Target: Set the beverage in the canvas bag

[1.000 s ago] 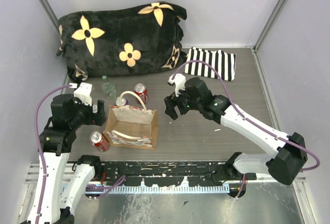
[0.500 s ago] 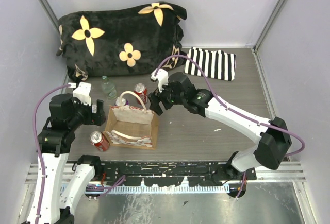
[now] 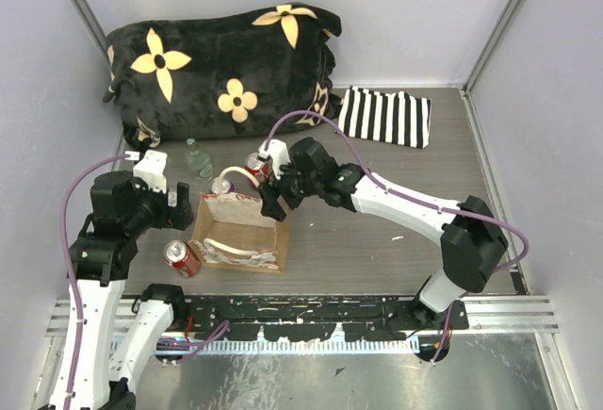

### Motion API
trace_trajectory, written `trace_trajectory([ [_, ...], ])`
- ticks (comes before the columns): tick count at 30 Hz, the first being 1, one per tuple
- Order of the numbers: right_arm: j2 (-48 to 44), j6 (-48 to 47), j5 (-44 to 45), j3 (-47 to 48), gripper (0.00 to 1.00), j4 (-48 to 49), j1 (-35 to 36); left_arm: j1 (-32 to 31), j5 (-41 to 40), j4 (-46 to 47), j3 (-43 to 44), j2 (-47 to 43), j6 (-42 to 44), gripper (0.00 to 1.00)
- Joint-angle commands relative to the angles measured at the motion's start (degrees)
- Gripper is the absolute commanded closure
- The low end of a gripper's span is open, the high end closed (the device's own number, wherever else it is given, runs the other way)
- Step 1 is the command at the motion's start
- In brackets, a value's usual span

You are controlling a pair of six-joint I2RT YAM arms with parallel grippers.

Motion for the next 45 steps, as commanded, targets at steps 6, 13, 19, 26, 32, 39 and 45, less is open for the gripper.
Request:
trace_trajectory([
  [6, 4.7, -1.9, -0.5, 2.4, 0.23, 4.8, 1.1, 0.2, 0.5, 0.0, 1.7, 0.2, 1.1, 0.02],
  [13, 4.9, -2.6, -0.2, 5.6, 0.87, 0.8, 1.6, 0.2, 0.2, 0.2, 1.4, 0.3, 1.3, 0.02],
  [19, -3.4, -3.1, 1.0, 5.4, 0.99, -4.1, 2.6, 0.2, 0.4, 0.1, 1.4, 0.6, 1.3, 0.02],
  [26, -13.1, -3.1, 7.4, 2.4, 0.99, -11.8, 2.6, 0.2, 0.9, 0.7, 0.9, 1.6, 1.4, 0.02],
  [32, -16.7, 2.8, 16.2, 0.5, 0.99, -16.1, 2.6, 0.2, 1.5, 0.8, 1.3, 2.1, 0.9, 0.02],
  [39, -17.2, 11.5, 27.9, 5.0, 0.99, -23.4, 0.5, 0.2, 1.8, 0.3, 1.4, 1.8, 0.8, 0.02],
  [45, -18.8, 25.2, 34.9, 7.0, 0.99, -24.5, -5.0, 0.2, 2.0, 0.2, 1.4, 1.5, 0.3, 0.02],
])
